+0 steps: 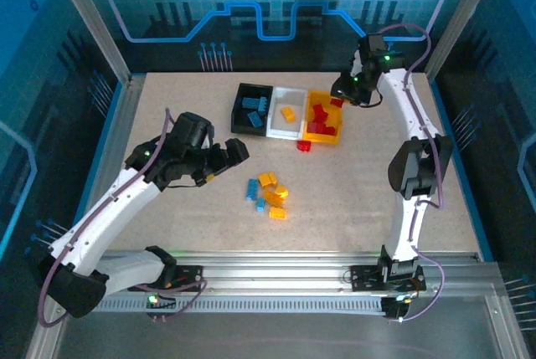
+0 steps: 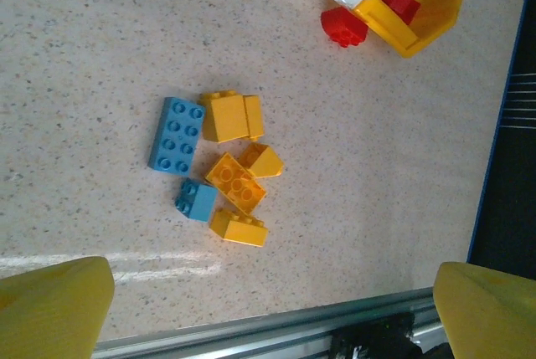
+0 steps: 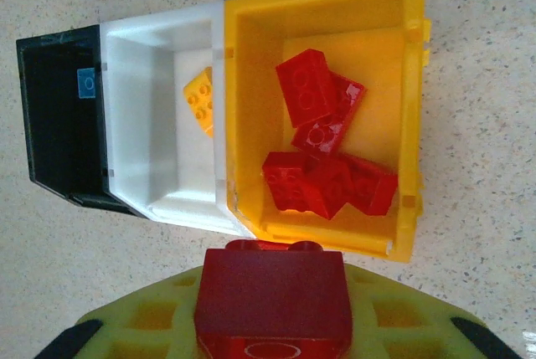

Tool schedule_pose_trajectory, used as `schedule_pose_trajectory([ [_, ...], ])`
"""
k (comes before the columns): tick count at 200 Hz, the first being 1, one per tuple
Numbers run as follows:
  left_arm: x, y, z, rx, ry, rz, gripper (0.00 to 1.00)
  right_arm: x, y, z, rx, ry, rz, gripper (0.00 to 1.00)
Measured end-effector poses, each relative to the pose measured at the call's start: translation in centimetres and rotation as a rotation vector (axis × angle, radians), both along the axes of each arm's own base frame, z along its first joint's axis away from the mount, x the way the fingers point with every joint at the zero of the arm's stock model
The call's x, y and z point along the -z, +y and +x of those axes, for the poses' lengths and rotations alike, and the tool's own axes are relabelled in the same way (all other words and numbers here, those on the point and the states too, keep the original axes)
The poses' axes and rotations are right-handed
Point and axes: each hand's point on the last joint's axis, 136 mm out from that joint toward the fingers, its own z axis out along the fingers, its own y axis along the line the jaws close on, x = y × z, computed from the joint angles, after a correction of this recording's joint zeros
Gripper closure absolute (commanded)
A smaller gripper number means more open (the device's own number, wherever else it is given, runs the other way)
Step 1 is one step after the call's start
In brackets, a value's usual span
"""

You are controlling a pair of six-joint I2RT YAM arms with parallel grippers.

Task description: Sort the legos into containers by color

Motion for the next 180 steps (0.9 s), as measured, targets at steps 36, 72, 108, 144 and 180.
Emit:
schedule_pose_trajectory([
  [36, 0.6, 0.2, -0.5, -0.019, 0.03, 0.015, 0.01, 0.3, 0.2, 1.4, -0.009, -0.02, -0.05, 0.55],
  [72, 0.8, 0.5, -0.9, -0.027, 0.043, 0.025, 0.01, 0.9, 0.0, 1.8, -0.012, -0.019, -0.078, 0.37],
  [108, 0.6, 0.6, -1.1, 0.013, 0.039, 0.055, 0.01, 1.2, 0.0, 1.7, -0.003, -0.012, -0.09, 0.36],
  [144, -0.4, 0.3, -1.1, 0.094, 0.005, 0.077, 0.01, 2.0, 2.1, -1.4, -0.035, 0.03, -0.148, 0.35],
  [180, -0.1, 0.5, -2.0, 0.163, -0.001, 0.098, 0.01, 3.1, 8.1, -9.1, -0.161, 0.095, -0.207, 0.35],
])
